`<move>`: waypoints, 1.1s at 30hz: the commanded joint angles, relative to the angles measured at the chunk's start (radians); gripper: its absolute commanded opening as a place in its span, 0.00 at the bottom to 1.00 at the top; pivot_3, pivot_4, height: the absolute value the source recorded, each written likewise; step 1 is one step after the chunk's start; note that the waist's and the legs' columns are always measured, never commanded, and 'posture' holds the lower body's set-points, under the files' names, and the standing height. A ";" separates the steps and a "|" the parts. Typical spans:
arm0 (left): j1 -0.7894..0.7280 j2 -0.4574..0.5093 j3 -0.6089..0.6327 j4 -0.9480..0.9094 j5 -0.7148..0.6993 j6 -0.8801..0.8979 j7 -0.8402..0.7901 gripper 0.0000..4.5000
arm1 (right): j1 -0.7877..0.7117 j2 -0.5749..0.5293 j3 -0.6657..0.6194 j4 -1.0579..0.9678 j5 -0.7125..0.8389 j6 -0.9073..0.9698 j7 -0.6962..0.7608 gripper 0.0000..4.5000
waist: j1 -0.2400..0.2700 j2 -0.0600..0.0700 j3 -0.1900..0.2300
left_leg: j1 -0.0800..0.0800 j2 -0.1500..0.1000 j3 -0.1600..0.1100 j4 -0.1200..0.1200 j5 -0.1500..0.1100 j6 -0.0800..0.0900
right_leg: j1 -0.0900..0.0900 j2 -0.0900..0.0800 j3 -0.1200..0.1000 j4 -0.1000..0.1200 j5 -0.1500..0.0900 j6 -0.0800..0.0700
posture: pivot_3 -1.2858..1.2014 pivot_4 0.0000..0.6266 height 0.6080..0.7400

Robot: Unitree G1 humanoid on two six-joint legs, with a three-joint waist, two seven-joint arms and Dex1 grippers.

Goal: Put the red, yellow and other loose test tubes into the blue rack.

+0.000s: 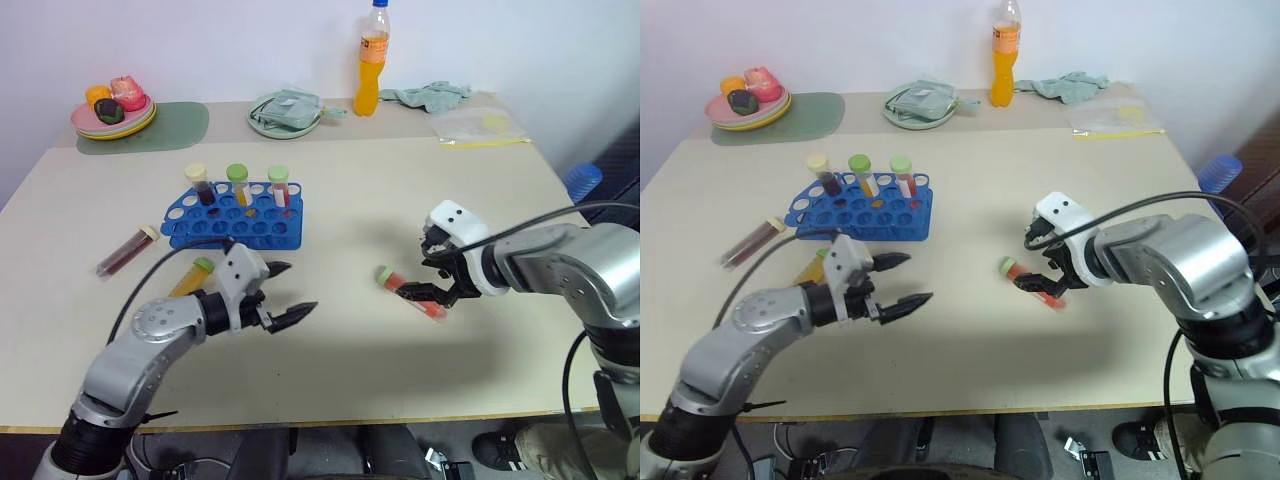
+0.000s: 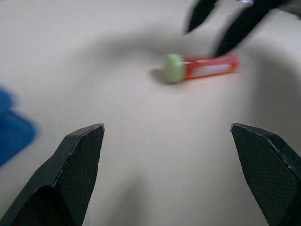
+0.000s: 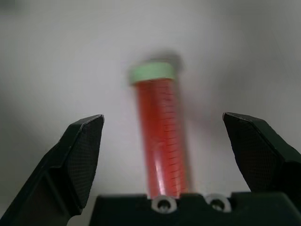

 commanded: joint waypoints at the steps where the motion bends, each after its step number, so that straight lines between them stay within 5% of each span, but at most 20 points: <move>1: 0.029 0.013 -0.027 -0.051 0.015 -0.045 -0.037 0.99 | -0.071 0.017 0.042 0.067 0.043 0.006 -0.052 1.00 | -0.002 0.000 0.000 | 0.000 0.000 0.000 0.000 0.000 0.000 | 0.000 0.000 0.000 0.000 0.000 0.000 | 0.52 0.24 1.00; 7: 0.066 0.005 -0.057 -0.071 0.044 -0.069 -0.030 0.99 | -0.133 0.051 0.115 0.156 0.063 0.006 -0.120 1.00 | 0.000 0.001 0.000 | 0.000 0.000 0.000 0.000 0.000 0.000 | 0.000 0.000 0.000 0.000 0.000 0.000 | 0.52 0.24 1.00; 10: 0.087 -0.006 -0.055 -0.080 0.049 -0.065 -0.010 1.00 | -0.148 0.039 0.145 0.174 0.124 0.006 -0.120 0.81 | 0.000 0.001 0.000 | 0.000 0.000 0.000 0.000 0.000 0.000 | 0.000 0.000 0.000 0.000 0.000 0.000 | 0.52 0.24 1.00; 14: 0.111 0.000 -0.047 -0.080 0.066 -0.079 -0.010 1.00 | -0.167 0.026 0.158 0.165 0.197 0.006 -0.125 0.38 | -0.002 0.001 0.000 | 0.000 0.000 0.000 0.000 0.000 0.000 | 0.000 0.001 0.000 0.000 0.000 0.000 | 0.52 0.24 1.00; 25: 0.113 0.006 0.030 -0.023 0.069 -0.092 0.005 1.00 | -0.163 0.083 -0.005 0.058 0.214 -0.099 -0.122 0.38 | -0.002 0.001 0.001 | 0.000 0.000 0.000 0.000 0.000 0.001 | 0.000 0.001 0.000 0.001 0.000 0.000 | 0.52 0.24 1.00; 33: 0.088 0.042 0.034 -0.020 0.056 -0.084 -0.050 1.00 | -0.085 0.006 0.018 -0.071 0.135 -0.111 -0.060 0.38 | -0.002 0.002 0.001 | 0.000 -0.004 -0.001 0.000 0.000 0.001 | 0.000 0.000 0.000 0.001 0.000 0.001 | 0.52 0.24 1.00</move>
